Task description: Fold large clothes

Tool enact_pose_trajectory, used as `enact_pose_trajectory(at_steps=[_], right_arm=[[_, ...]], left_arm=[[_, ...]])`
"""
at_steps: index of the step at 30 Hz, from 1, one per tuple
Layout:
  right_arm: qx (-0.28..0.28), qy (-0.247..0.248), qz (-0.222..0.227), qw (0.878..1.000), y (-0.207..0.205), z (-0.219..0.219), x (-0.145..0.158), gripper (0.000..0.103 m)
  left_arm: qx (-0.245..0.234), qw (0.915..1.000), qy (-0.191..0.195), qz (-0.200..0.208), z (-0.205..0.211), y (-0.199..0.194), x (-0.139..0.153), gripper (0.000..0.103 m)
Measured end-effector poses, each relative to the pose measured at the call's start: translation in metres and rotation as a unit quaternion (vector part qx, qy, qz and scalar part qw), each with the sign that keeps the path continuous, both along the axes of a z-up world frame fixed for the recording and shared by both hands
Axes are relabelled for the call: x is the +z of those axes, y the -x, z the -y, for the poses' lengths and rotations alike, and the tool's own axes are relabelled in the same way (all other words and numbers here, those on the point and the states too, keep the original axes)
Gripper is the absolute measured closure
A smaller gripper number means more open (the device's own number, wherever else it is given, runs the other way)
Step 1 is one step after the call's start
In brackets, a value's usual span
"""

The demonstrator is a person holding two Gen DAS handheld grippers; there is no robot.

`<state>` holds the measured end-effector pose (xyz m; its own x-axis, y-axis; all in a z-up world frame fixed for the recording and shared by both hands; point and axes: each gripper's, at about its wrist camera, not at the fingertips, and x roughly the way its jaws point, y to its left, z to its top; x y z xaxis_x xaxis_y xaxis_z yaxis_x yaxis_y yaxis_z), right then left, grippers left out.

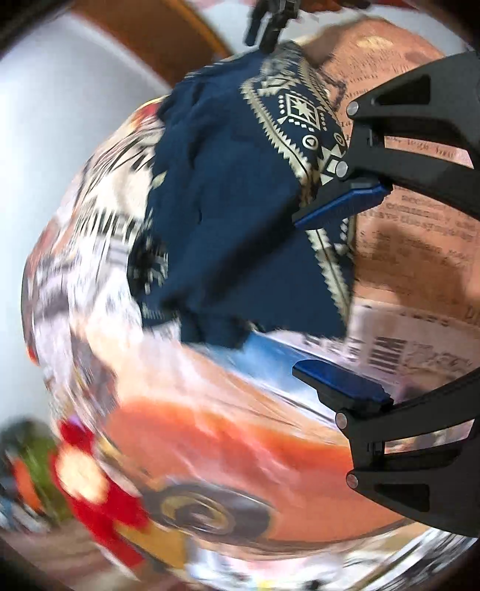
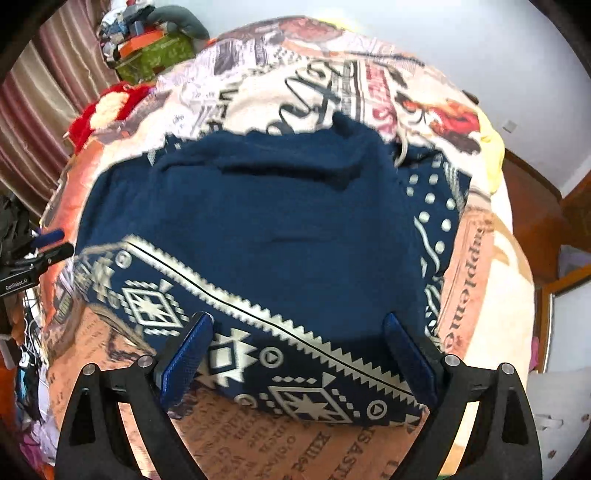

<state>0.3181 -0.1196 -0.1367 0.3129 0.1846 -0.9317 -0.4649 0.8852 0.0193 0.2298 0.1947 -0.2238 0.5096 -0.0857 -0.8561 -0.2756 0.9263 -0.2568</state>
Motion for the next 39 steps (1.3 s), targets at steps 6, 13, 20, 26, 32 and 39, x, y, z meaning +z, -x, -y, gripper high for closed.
enact_pose_trajectory(at_steps=[6,13,20,26,32,39], right_arm=[[0.015,-0.021,0.069,0.997,0.01,-0.031,0.033,0.009],[0.074,0.031,0.05,0.996,0.017,-0.081,-0.006,0.008],[0.054,0.023,-0.022,0.998,0.0,-0.071,-0.039,0.0],[0.052,0.016,-0.035,0.998,-0.004,-0.071,-0.043,0.0],[0.051,0.014,-0.035,0.998,-0.004,-0.07,-0.045,0.0],[0.063,0.02,-0.026,0.997,-0.003,-0.074,-0.035,0.0]], left_arm=[[0.072,0.9795,0.187,-0.022,-0.013,0.024,-0.035,0.03],[0.088,0.9382,0.333,-0.033,0.007,0.018,-0.073,0.02],[0.109,0.9221,0.371,0.013,0.006,-0.008,-0.074,0.007],[0.128,0.9518,0.278,0.022,0.002,-0.047,-0.068,0.012],[0.155,0.9745,0.162,0.008,0.01,-0.078,-0.066,0.061],[0.111,0.9871,0.088,0.075,0.016,-0.073,-0.013,0.087]])
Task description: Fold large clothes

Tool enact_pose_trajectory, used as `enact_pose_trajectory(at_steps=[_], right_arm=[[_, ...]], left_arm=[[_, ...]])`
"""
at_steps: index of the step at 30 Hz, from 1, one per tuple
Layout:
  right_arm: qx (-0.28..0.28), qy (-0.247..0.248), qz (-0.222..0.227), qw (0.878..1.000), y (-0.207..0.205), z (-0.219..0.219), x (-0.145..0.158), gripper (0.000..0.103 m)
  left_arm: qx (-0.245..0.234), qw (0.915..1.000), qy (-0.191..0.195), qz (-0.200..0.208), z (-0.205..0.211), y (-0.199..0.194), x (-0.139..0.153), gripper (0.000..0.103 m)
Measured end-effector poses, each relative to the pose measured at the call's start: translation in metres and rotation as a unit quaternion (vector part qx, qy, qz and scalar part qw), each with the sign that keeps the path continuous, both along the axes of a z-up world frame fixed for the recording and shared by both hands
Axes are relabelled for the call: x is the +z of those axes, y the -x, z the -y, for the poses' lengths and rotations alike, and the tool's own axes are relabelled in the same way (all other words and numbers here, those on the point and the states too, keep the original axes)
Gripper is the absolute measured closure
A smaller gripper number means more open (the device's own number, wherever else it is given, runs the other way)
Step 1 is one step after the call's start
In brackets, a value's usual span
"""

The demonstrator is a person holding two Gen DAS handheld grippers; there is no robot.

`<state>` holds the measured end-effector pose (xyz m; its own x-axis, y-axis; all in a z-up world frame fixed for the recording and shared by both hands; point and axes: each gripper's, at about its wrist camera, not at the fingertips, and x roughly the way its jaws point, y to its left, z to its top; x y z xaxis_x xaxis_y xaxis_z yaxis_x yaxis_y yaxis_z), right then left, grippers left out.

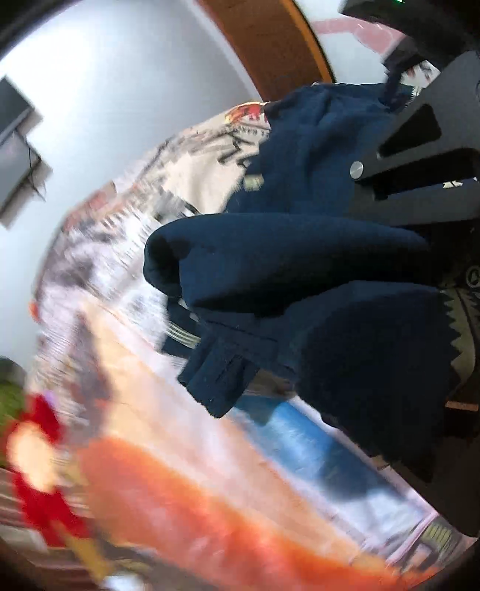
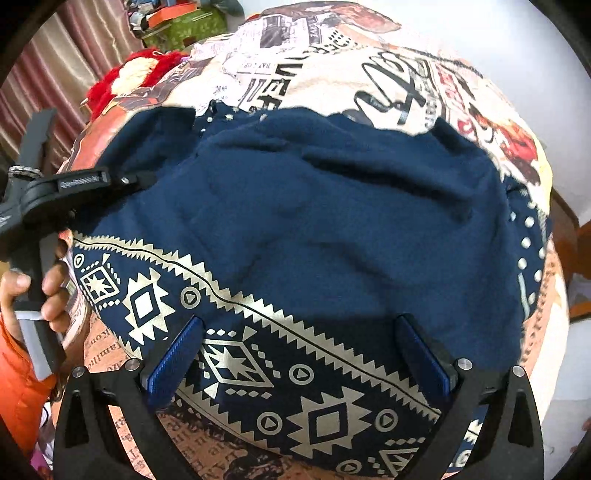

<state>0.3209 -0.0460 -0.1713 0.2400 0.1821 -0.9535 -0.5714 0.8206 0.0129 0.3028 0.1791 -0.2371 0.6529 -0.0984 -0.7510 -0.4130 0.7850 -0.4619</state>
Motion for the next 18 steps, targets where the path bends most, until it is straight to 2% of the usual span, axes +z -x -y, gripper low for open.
enact_pose_trajectory(at_steps=[5,9,11,14,16,18], right_arm=[[-0.009,-0.038,0.054,0.998,-0.007,-0.003,0.039,0.0],[-0.025,-0.073,0.071,0.995,-0.019,-0.016,0.055,0.0],[-0.017,-0.069,0.051,0.996,-0.022,-0.029,0.043,0.0],[0.006,-0.046,-0.003,0.999,-0.022,-0.049,0.002,0.0],[-0.005,-0.054,-0.026,0.998,-0.025,-0.05,-0.014,0.0],[-0.015,-0.07,-0.056,0.996,-0.033,-0.043,-0.015,0.0]], left_arm=[[-0.016,0.996,-0.073,0.049,0.011,0.002,0.053,0.088],[-0.032,0.9922,-0.102,0.063,0.023,-0.013,0.079,0.088],[-0.043,0.9931,-0.091,0.061,0.028,-0.023,0.084,0.088],[-0.06,0.995,-0.066,0.044,0.038,-0.039,0.08,0.088],[-0.065,0.9939,-0.079,0.043,0.049,-0.042,0.084,0.088],[-0.073,0.9928,-0.082,0.05,0.061,-0.045,0.093,0.088]])
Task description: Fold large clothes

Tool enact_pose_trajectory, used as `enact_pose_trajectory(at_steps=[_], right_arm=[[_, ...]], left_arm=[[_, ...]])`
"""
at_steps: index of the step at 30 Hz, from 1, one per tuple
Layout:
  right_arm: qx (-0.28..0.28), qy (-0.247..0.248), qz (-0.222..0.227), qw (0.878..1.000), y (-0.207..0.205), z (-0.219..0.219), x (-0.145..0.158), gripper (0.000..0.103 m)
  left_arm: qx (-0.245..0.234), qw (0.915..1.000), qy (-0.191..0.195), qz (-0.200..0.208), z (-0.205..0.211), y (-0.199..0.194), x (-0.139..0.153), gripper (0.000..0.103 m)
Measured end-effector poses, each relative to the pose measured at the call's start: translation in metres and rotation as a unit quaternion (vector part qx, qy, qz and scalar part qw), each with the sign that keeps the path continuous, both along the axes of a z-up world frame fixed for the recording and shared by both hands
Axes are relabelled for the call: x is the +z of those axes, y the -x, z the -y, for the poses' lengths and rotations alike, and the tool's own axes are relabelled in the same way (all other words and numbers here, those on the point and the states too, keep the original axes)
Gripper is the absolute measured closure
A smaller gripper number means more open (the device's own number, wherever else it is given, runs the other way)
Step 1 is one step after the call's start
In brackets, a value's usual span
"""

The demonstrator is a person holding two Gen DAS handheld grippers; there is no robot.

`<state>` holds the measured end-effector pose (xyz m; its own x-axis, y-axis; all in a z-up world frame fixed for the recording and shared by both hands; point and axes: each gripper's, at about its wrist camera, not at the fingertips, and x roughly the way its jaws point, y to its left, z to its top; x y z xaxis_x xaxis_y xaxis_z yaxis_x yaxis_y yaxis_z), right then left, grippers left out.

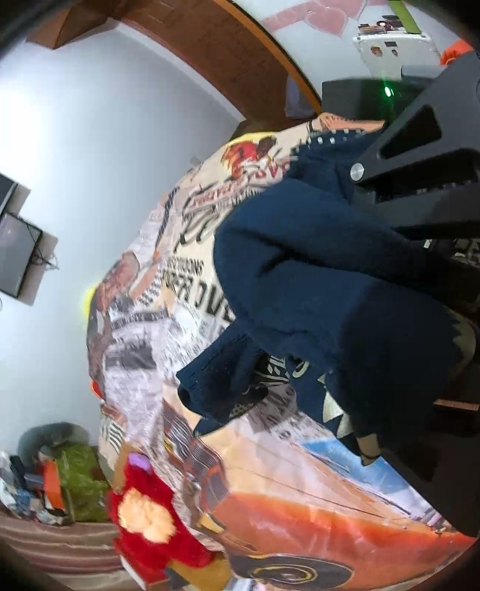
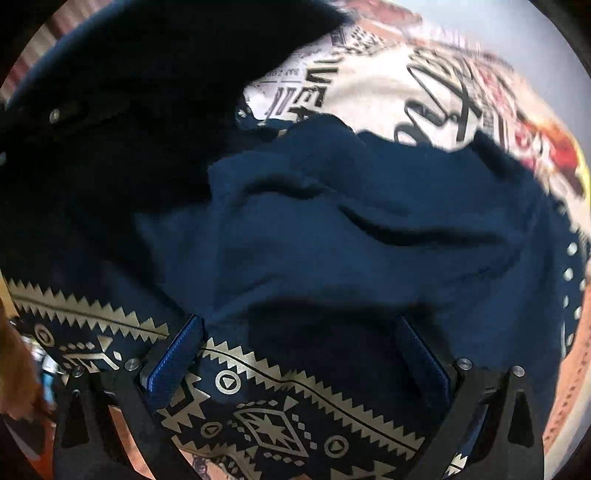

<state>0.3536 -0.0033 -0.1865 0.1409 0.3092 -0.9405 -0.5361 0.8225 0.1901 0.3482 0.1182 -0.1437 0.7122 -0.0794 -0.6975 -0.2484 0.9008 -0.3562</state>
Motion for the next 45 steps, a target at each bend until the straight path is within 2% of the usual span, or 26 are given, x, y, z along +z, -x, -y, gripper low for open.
enact_pose_trajectory(at_steps=[2,4,8,11,14,18,20,22,25,26,29,31,35,38,40,43,45], right_arm=[[-0.008,-0.021,-0.02,1.0,-0.004,0.014,0.01,0.0],[-0.032,-0.042,-0.017,0.998,-0.005,0.039,0.027,0.0],[-0.076,-0.043,0.049,0.995,0.006,0.103,0.067,0.0],[-0.117,-0.04,0.082,0.989,0.017,0.149,0.087,0.0],[-0.154,-0.048,0.096,0.982,0.027,0.189,0.101,0.0],[-0.197,-0.054,0.109,0.973,0.042,0.232,0.112,0.0],[-0.211,-0.051,0.109,0.97,0.054,0.247,0.108,0.0],[-0.216,-0.045,0.109,0.969,0.059,0.255,0.104,0.0],[-0.214,-0.037,0.114,0.969,0.065,0.265,0.099,0.0],[-0.213,-0.038,0.115,0.969,0.068,0.268,0.099,0.0],[-0.218,-0.052,0.117,0.968,0.069,0.269,0.102,0.0],[-0.222,-0.064,0.118,0.966,0.065,0.27,0.104,0.0],[-0.216,-0.091,0.13,0.963,0.057,0.258,0.122,0.0],[-0.203,-0.1,0.138,0.964,0.049,0.242,0.132,0.0],[-0.191,-0.109,0.138,0.966,0.042,0.228,0.137,0.0],[-0.172,-0.122,0.124,0.97,0.029,0.201,0.133,0.0],[-0.163,-0.122,0.108,0.973,0.022,0.187,0.122,0.0]], left_arm=[[-0.012,0.9999,0.003,0.007,0.012,-0.01,0.013,0.089],[-0.025,0.9996,0.001,0.013,0.027,-0.021,0.025,0.088],[-0.07,0.9967,-0.019,0.036,0.086,-0.047,0.059,0.088],[-0.118,0.991,-0.051,0.04,0.141,-0.058,0.06,0.088],[-0.19,0.9769,-0.097,0.007,0.202,-0.054,0.03,0.088],[-0.273,0.944,-0.174,-0.062,0.257,-0.03,-0.033,0.088],[-0.291,0.9315,-0.207,-0.068,0.264,-0.013,-0.047,0.085],[-0.308,0.927,-0.202,-0.072,0.259,-0.004,-0.047,0.079],[-0.328,0.9271,-0.165,-0.076,0.241,0.004,-0.038,0.072],[-0.342,0.9247,-0.149,-0.078,0.238,0.008,-0.035,0.063],[-0.383,0.914,-0.109,-0.079,0.235,0.028,-0.025,0.044],[-0.4,0.9086,-0.097,-0.071,0.232,0.045,-0.015,0.043],[-0.378,0.9198,-0.095,-0.048,0.213,0.065,0.011,0.042],[-0.334,0.938,-0.088,-0.027,0.184,0.069,0.033,0.04],[-0.309,0.9457,-0.099,-0.014,0.168,0.067,0.04,0.036],[-0.264,0.959,-0.1,-0.022,0.143,0.052,0.034,0.034],[-0.242,0.9637,-0.103,-0.045,0.131,0.04,0.019,0.034]])
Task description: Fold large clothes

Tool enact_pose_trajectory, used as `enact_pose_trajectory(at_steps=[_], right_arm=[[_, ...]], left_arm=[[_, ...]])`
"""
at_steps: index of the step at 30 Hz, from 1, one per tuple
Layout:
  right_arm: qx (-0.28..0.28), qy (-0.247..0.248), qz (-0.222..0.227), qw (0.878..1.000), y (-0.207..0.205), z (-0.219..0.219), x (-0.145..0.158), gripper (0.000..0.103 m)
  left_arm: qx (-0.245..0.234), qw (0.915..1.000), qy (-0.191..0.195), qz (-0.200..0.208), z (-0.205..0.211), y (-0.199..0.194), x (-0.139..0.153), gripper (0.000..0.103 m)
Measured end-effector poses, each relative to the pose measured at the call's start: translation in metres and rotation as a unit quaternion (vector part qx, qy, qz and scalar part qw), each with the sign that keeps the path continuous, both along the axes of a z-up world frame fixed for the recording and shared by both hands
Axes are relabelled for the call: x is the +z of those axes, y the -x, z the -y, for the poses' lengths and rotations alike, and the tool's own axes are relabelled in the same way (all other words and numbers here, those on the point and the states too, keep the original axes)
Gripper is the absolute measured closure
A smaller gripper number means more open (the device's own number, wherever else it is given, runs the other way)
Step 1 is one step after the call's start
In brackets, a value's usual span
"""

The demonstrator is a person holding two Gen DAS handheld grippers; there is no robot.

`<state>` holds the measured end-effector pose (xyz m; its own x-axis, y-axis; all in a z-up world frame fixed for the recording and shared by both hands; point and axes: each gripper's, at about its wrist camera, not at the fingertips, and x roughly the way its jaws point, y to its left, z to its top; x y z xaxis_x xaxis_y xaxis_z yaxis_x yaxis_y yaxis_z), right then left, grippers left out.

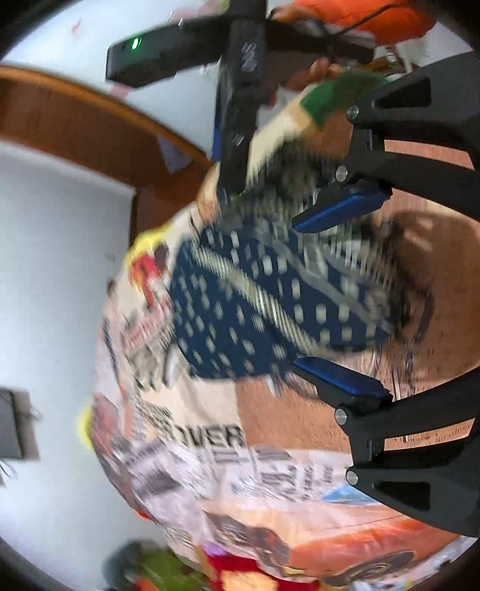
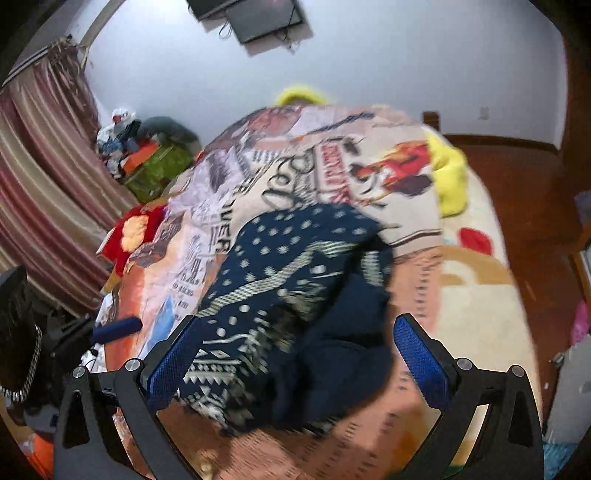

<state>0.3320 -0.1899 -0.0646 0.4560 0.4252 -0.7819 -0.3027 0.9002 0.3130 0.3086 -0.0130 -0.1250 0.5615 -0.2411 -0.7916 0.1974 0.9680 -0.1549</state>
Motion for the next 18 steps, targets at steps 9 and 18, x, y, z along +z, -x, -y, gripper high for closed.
enact_pose_trajectory(at_steps=[9,18], right_arm=[[-0.014,0.049,-0.129,0.99,-0.013,0.004,-0.093,0.0],[0.001,0.033,-0.137,0.99,0.02,0.034,-0.109,0.0]], left_arm=[[0.0,0.9976,0.026,-0.063,-0.005,0.007,-0.067,0.023],[-0.002,0.9957,0.052,-0.077,-0.013,0.021,-0.081,0.016]])
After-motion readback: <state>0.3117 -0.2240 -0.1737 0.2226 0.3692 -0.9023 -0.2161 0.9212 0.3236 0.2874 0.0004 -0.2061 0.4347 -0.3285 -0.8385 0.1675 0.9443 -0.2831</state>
